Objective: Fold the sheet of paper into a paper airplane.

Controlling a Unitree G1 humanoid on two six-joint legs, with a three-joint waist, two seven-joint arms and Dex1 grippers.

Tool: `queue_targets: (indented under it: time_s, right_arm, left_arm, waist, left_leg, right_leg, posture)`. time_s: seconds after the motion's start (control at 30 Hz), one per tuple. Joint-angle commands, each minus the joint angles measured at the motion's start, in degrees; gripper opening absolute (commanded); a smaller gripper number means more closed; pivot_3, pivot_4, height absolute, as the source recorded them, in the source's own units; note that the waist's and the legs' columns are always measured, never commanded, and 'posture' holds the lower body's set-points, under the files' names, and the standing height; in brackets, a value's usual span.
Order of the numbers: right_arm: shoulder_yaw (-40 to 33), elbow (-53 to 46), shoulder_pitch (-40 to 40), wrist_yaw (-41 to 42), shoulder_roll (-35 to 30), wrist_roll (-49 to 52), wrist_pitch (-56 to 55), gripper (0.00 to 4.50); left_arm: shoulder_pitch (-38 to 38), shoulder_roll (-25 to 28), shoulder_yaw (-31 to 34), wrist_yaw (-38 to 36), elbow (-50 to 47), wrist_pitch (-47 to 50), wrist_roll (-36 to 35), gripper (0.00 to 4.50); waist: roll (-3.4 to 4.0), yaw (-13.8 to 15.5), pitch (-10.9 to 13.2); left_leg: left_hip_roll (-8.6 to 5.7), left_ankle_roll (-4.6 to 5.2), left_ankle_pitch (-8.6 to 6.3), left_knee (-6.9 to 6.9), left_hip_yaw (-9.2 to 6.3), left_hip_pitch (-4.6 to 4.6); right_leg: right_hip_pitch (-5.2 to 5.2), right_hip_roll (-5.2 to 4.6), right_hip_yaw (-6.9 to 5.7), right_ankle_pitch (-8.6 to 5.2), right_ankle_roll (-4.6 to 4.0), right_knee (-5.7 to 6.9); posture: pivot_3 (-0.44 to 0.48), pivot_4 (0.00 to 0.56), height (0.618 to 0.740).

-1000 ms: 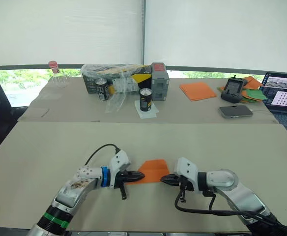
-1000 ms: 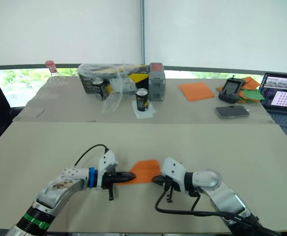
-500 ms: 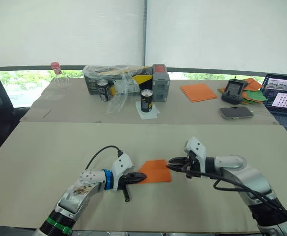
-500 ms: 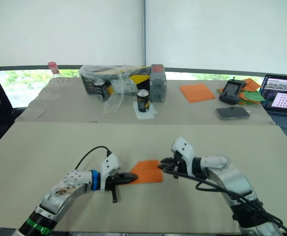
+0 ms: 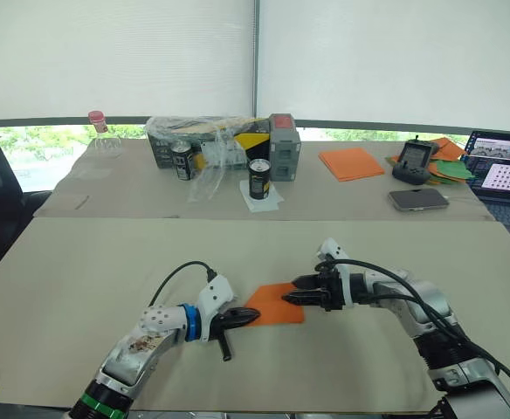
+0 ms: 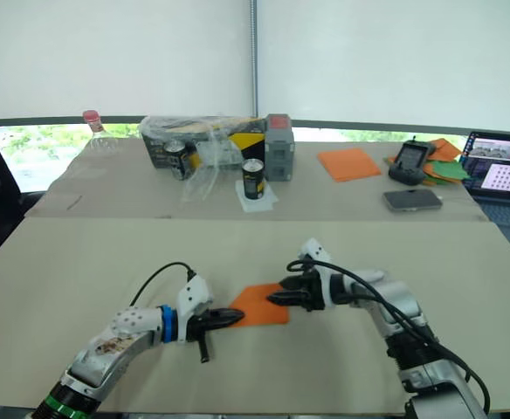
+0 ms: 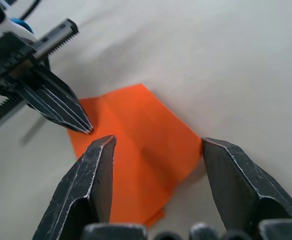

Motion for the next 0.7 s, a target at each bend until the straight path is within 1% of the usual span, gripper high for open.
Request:
queue_targets:
  time_s: [0.03, 0.1, 0.13, 0.23, 0.27, 0.4, 0.57, 0.7]
  right_arm:
    - [0.25, -0.87, -0.86, 1.25, 0.21, 0.64, -0.08, 2.96]
    - [-0.07, -0.69, -0.56, 0.79, -0.29, -0.35, -1.94, 2.96]
    - [-0.12, -0.22, -0.34, 0.5, -0.68, -1.34, -3.72, 2.72]
    - [-1.93, 0.45, 0.11, 0.46, -1.06, -0.86, -4.87, 1.85]
    - [-2.15, 0.03, 0.35, 0.8, -1.4, -0.77, -5.13, 1.44]
    - [-2.1, -2.15, 1.32, 1.99, -2.18, -0.52, -6.85, 0.04]
    - [-0.86, -6.4, 3.74, 2.87, -2.78, -1.4, -9.82, 0.01]
    - [0.8, -8.22, 7.14, 4.82, -3.91, -4.57, -18.51, 0.01]
  left_arm:
    - [1.59, 0.2, -1.4, -0.11, 0.92, 1.45, 1.01, 0.0]
    - [1.91, 0.22, -1.35, -0.07, 0.67, 1.52, 0.92, 0.0]
    - [2.09, 0.31, -1.3, -0.12, 0.68, 1.43, 0.92, 0.0]
    - [2.44, 1.05, -1.25, -0.92, 0.89, 1.17, 0.99, 0.0]
    - [2.46, 1.13, -1.1, -1.06, 0.97, 1.16, 0.96, 0.0]
    - [1.95, 1.18, -0.7, -1.52, 1.31, 1.42, 0.94, 0.0]
    - [1.59, 0.95, -0.71, -1.8, 1.67, 1.43, 1.04, 0.0]
    - [1.49, 0.79, -0.78, -2.15, 1.77, -0.75, 1.5, 0.0]
  waist:
    - [0.0, 0.0, 0.0]
    - [0.0, 0.0, 0.0]
    - [0.0, 0.0, 0.0]
    - [0.0, 0.02, 0.0]
    - [0.0, 0.02, 0.0]
    - [0.0, 0.0, 0.0]
    - [0.0, 0.01, 0.0]
    - [0.0, 0.01, 0.0]
  left_leg:
    - [0.0, 0.0, 0.0, 0.0, 0.0, 0.0]
    - [0.0, 0.0, 0.0, 0.0, 0.0, 0.0]
    - [-0.01, 0.0, 0.0, 0.0, 0.0, 0.0]
    - [-0.01, 0.0, 0.0, 0.0, 0.01, 0.0]
    - [-0.01, 0.0, 0.0, 0.0, 0.01, 0.0]
    - [0.0, 0.0, 0.0, -0.01, 0.01, 0.0]
    - [0.01, 0.0, 0.0, -0.03, 0.0, 0.0]
    - [0.0, 0.0, 0.0, -0.03, 0.01, 0.0]
  right_leg:
    - [0.0, 0.0, -0.01, 0.0, 0.0, 0.0]
    - [0.0, -0.01, 0.0, 0.0, 0.0, 0.0]
    - [0.0, -0.01, 0.0, 0.0, 0.0, -0.01]
    - [0.0, -0.01, -0.01, 0.0, 0.0, -0.01]
    - [0.0, -0.01, 0.0, 0.0, 0.0, -0.01]
    - [0.0, -0.01, 0.0, 0.0, 0.0, -0.02]
    - [0.0, 0.0, -0.01, 0.0, 0.0, -0.02]
    - [0.0, -0.01, -0.01, -0.01, 0.01, -0.03]
  posture:
    - [0.0, 0.15, 0.74]
    - [0.0, 0.15, 0.74]
    - [0.0, 0.15, 0.74]
    - [0.0, 0.15, 0.74]
    - [0.0, 0.15, 0.74]
    - [0.0, 0.15, 0.74]
    - [0.0, 0.15, 0.74]
    - [0.0, 0.15, 0.74]
